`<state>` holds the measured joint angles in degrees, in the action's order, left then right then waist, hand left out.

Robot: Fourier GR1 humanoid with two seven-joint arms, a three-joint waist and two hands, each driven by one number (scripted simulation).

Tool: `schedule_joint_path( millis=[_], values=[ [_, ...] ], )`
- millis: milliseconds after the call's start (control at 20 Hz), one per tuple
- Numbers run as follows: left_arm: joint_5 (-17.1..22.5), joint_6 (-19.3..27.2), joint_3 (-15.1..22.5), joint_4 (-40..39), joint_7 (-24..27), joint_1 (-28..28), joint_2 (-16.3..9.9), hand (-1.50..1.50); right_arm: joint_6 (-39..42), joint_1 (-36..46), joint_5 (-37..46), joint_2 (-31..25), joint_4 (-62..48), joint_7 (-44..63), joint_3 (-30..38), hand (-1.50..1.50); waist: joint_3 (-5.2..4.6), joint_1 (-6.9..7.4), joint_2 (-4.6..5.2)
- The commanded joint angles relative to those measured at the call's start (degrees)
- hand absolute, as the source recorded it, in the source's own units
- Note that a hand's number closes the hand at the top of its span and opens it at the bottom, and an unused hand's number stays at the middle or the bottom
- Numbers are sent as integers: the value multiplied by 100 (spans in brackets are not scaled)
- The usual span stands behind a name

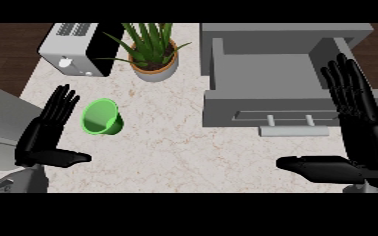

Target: Pick up the cup, place it into the drawer and close the drawer

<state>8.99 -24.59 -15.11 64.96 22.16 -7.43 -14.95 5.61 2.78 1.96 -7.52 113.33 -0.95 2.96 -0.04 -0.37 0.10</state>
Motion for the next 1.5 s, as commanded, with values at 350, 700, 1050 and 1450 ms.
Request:
schedule_joint_path(
  millis=[350, 700, 1050, 1450],
  values=[
    [-892, -63, -101, -3514, 2348, -1033, -327, -150, 280, 89, -449, -191, 325, 365, 350, -150, -6, -48, 9],
    [-1033, -55, -278, -4906, 3270, -1679, -668, -150, 311, 114, -288, -79, -72, 3, 222, -150, -16, -107, 45],
    [-1153, 156, -218, -5256, 3607, -1771, -521, -150, 382, 259, -363, -191, 55, 120, 314, -150, -23, -132, 57],
    [-1206, -10, -197, -5409, 3806, -1851, -588, -150, 326, 466, -358, -125, -284, 35, 371, -150, -29, -127, 83]
  ],
)
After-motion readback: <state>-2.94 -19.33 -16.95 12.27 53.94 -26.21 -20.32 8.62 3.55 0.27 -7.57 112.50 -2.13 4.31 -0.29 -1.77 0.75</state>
